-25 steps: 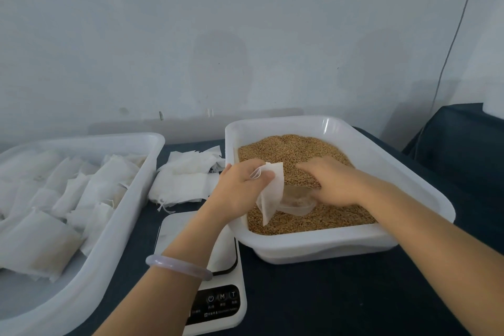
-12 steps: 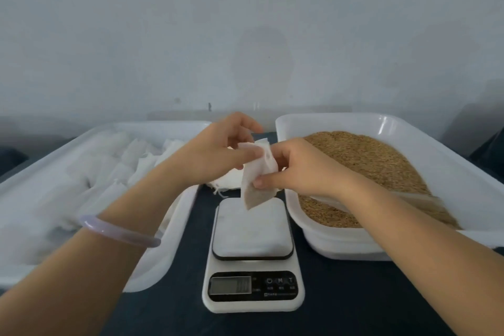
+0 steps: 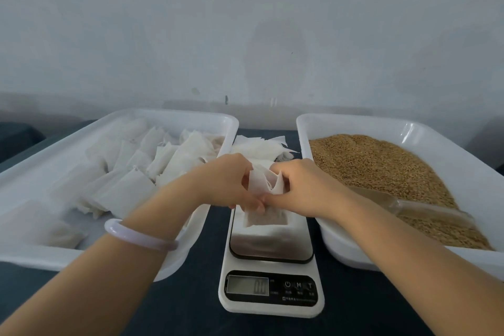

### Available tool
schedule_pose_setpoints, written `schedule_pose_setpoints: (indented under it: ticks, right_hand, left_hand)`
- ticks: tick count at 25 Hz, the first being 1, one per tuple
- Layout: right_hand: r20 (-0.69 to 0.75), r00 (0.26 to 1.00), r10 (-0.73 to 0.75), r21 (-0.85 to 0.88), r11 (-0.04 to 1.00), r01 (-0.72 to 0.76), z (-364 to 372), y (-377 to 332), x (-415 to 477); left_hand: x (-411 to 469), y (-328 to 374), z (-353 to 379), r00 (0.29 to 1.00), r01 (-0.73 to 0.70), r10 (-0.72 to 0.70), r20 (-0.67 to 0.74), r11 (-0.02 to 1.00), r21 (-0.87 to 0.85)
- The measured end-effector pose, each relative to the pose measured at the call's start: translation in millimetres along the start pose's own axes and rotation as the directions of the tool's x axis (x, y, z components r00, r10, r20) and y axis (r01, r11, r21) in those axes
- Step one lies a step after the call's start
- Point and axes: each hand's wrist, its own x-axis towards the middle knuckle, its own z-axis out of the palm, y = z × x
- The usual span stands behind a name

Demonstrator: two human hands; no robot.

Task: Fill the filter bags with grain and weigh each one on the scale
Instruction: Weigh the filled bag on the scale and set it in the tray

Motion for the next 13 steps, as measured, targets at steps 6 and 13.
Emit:
schedule_pose_setpoints:
  ticks: [6, 13]
  right_hand:
    - [0.103, 0.995, 0.004, -0.171, 0.985, 0.014, -2.8, 2.9, -4.1]
    - [0.128, 0.992, 0.013, -0.341, 0.939, 0.032, 3.4, -0.5, -1.3]
  left_hand:
    - [3.7, -0.1, 7.2, 0.999, 0.005, 0.003, -0.042, 0.984, 0.176]
    - [6.1, 3.0, 14.8, 0.998, -0.011, -0.009, 0.057, 0.937, 0.350]
